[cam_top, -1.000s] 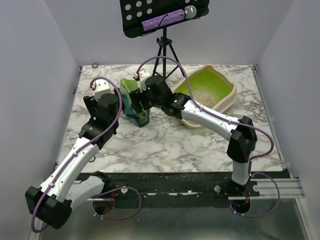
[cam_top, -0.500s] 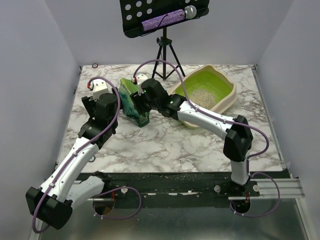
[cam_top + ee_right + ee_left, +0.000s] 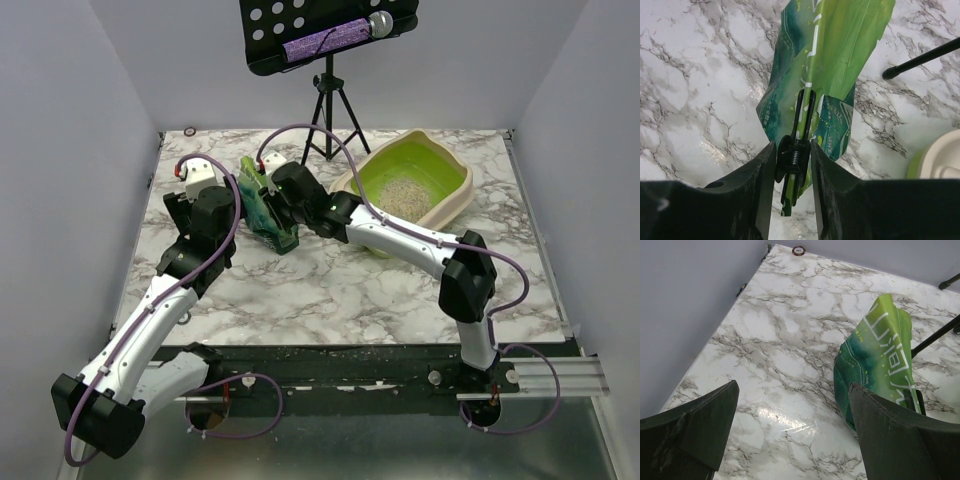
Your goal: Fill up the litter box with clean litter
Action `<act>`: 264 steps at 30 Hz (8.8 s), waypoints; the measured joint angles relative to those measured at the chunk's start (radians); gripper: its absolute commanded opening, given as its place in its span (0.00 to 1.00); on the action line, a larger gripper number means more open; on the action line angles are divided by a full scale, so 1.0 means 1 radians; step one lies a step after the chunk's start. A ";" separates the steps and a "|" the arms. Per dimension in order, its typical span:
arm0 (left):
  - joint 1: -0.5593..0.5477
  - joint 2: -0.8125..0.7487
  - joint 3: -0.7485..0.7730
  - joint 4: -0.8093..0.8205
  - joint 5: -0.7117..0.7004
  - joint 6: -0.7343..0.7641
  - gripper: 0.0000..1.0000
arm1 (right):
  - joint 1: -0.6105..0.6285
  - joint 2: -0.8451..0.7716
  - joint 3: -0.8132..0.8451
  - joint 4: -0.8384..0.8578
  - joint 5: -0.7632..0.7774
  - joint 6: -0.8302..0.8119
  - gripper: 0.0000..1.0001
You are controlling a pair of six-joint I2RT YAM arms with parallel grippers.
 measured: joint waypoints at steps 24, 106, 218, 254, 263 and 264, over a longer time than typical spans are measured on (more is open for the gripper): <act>0.000 -0.009 0.000 0.004 0.004 0.000 0.99 | 0.013 -0.414 -0.354 0.032 0.172 0.027 0.01; 0.282 0.749 0.549 0.129 1.036 0.660 0.99 | -0.576 -1.232 -1.174 0.023 -0.257 0.449 0.79; 0.117 -0.248 -0.185 0.158 0.894 0.091 0.99 | -0.340 -0.211 -0.133 0.060 -0.912 -0.085 0.01; -0.019 -0.080 -0.135 0.187 1.554 0.368 0.00 | -0.214 -0.452 -0.207 -0.468 -1.000 -0.539 0.11; -0.028 -0.177 -0.228 0.250 1.529 0.366 0.00 | -0.210 -0.611 -0.370 -0.327 -0.897 -0.383 0.45; -0.030 -0.191 -0.246 0.268 1.521 0.362 0.00 | -0.210 -0.638 -0.387 -0.317 -0.874 -0.367 0.35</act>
